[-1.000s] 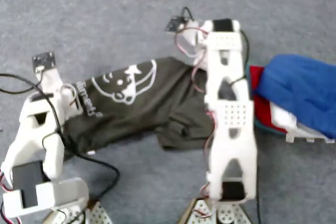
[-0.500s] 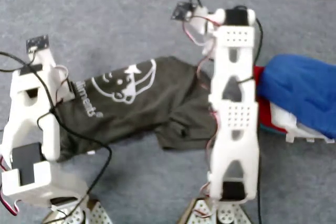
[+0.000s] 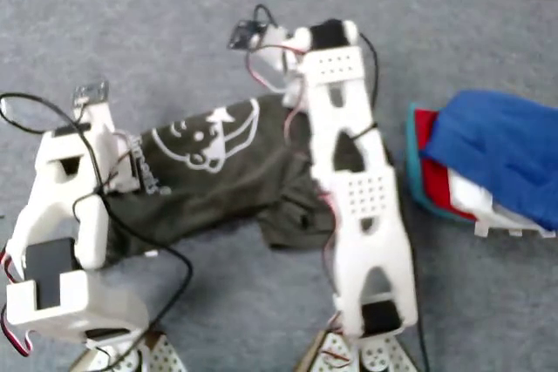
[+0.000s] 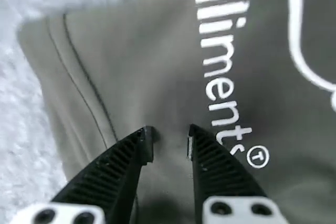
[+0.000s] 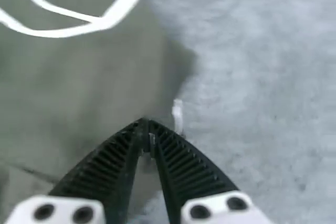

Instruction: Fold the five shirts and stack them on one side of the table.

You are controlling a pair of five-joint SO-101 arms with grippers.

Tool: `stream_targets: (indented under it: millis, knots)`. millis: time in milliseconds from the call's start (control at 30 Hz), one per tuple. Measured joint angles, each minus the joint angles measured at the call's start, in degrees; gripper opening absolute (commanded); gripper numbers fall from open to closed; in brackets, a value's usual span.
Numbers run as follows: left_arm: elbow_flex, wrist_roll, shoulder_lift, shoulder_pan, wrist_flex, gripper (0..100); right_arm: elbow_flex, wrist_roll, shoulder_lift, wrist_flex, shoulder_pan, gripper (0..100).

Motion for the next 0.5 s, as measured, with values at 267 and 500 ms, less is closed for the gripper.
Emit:
stream_targets:
  millis: [267,500]
  knots:
    - [0.7,-0.3,-0.7,-1.5,0.3,12,2.5,-2.4,-7.3,0.9,0.2,0.5]
    - [-4.0,-1.8,-7.3,-2.5,8.9,13,32.7,-1.8,-36.0,0.9,-0.7,16.4]
